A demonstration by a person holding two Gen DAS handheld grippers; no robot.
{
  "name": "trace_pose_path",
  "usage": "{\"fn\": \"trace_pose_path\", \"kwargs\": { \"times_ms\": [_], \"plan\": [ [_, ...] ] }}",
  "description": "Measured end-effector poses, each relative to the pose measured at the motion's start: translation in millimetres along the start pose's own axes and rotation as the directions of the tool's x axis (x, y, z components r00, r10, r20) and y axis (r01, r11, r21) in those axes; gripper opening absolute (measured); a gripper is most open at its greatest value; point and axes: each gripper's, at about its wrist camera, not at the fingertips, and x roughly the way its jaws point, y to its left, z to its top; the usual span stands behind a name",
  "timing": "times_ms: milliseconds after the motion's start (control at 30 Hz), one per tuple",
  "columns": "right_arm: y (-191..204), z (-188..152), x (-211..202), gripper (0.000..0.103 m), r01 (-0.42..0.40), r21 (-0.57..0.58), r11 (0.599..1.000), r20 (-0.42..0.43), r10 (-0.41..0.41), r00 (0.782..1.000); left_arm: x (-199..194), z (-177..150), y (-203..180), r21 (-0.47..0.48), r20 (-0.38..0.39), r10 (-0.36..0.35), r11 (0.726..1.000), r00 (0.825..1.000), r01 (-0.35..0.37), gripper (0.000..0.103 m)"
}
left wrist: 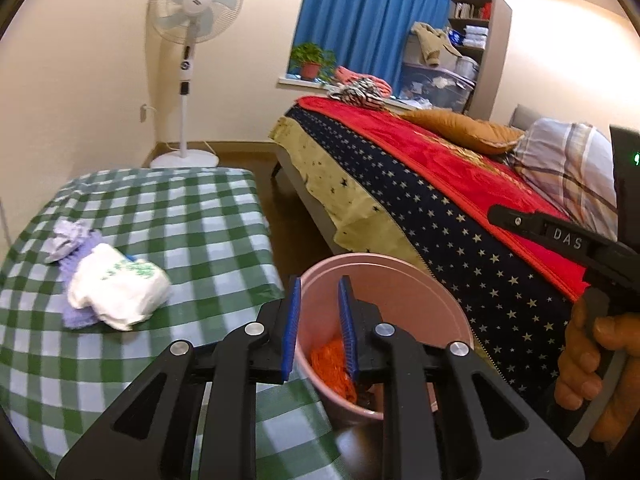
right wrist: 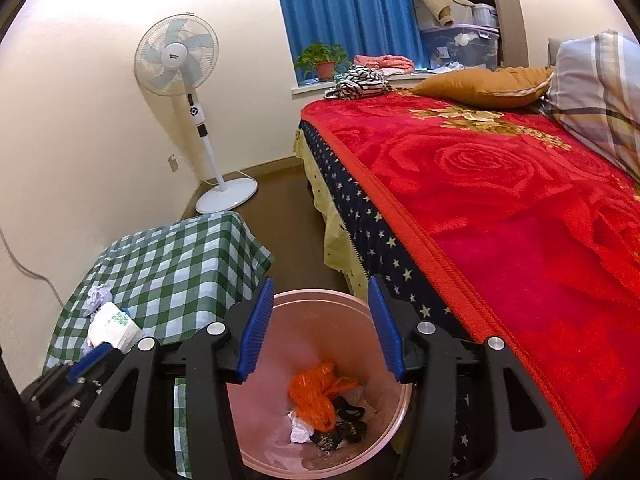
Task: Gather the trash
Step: 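Move both tools back to the pile, right tool toward the white printed bag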
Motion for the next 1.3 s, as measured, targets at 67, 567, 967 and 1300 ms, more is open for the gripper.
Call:
{"fn": "trace_pose_path", "kwargs": {
  "times_ms": [67, 567, 967, 1300],
  "plan": [
    [5, -1, -3, 0.050, -0.013, -0.010, 1.000, 0.001, 0.013, 1.000, -10, 0, 8, -0.011, 0.010, 0.014, 1.000, 1.000, -0.014, 0.019],
    [83, -21, -17, 0.050, -0.102, -0.209, 0.973, 0.025, 0.109, 0.994, -65, -26, 98, -0.193, 0.068, 0.237, 0.956, 0.969, -0.220, 0.019],
    [178, -54, 12, 0.049, -0.224, -0.399, 0.889, -0.054, 0.221, 0.974, -78, -37, 159, -0.354, 0.060, 0.370, 0.876, 0.927, -0.327, 0.019],
    [248, -89, 37, 0.049, -0.289, -0.516, 0.806, -0.103, 0.277, 0.955, -76, -47, 195, -0.422, 0.029, 0.433, 0.822, 0.901, -0.381, 0.019]
  ]
}}
